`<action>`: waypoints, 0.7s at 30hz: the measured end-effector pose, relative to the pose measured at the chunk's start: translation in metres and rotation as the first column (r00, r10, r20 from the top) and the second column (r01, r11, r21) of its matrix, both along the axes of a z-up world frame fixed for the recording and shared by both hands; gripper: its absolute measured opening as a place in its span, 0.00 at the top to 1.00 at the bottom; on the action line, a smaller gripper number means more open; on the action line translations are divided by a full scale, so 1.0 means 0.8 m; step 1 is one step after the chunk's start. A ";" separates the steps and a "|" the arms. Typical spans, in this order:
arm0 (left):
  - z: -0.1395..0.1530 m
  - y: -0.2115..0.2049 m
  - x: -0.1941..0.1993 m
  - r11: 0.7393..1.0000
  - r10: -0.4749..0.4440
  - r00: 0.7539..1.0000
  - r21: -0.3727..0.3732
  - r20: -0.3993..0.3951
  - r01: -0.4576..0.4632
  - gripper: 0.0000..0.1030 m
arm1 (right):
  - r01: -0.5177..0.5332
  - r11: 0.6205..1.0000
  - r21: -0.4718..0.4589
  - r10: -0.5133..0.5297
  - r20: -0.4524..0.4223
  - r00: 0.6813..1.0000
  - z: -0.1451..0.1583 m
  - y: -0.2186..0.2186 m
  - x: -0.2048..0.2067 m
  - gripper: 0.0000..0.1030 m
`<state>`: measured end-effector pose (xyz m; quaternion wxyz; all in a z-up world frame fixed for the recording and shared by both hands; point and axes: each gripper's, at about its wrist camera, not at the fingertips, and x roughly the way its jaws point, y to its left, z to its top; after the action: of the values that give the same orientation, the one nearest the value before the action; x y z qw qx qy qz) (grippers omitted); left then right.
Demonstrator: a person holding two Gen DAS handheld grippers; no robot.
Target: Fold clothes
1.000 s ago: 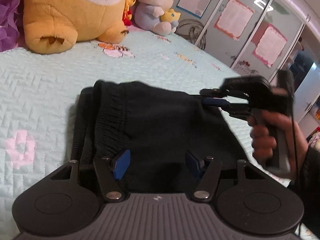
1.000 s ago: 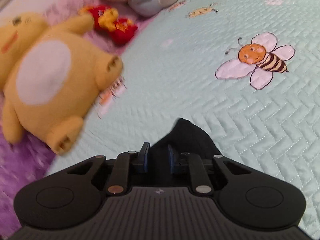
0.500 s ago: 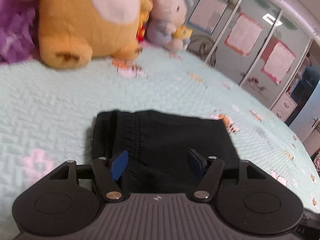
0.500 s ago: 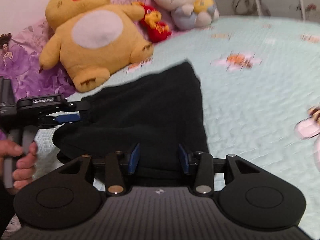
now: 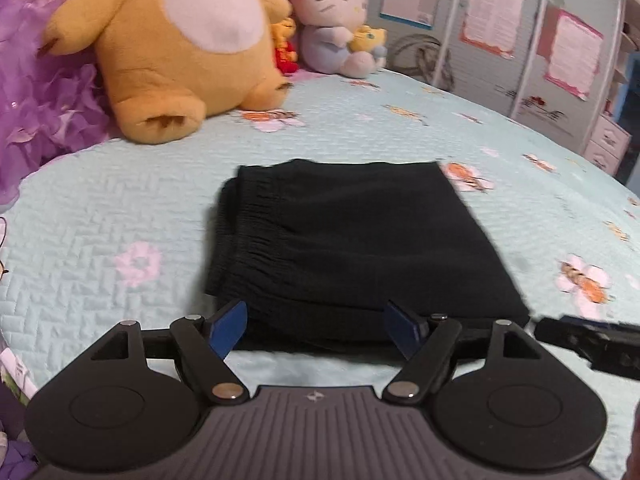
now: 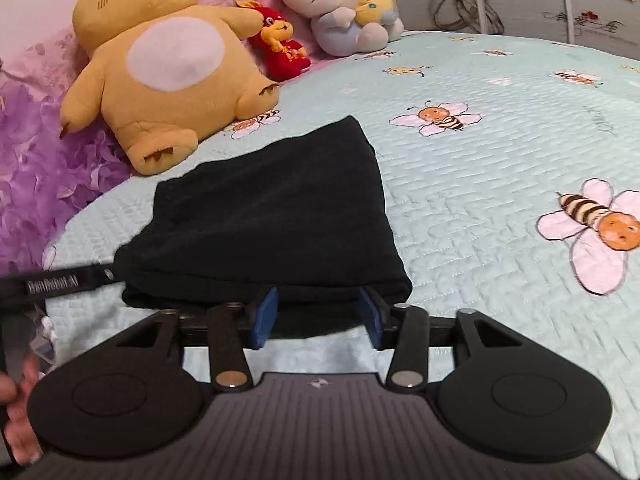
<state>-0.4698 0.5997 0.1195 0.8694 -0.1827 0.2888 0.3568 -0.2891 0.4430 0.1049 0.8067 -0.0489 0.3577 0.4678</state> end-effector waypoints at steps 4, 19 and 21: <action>0.032 -0.016 -0.002 0.999 0.025 1.000 0.024 0.008 -0.025 0.21 | 0.051 0.999 -0.008 -0.051 0.031 0.998 0.038 -0.003 -0.012 0.38; 0.110 -0.049 -0.025 0.991 0.098 0.995 0.089 -0.006 -0.097 0.18 | 0.086 0.996 0.021 -0.088 0.076 0.993 0.113 -0.015 -0.039 0.33; 0.114 -0.052 -0.026 0.991 0.097 0.995 0.093 -0.001 -0.097 0.18 | 0.086 0.996 0.024 -0.088 0.078 0.993 0.117 -0.018 -0.040 0.33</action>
<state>-0.4907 0.5578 0.2105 0.8577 -0.1551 0.2653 0.4122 -0.3215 0.4290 0.1984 0.8403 -0.0434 0.3225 0.4336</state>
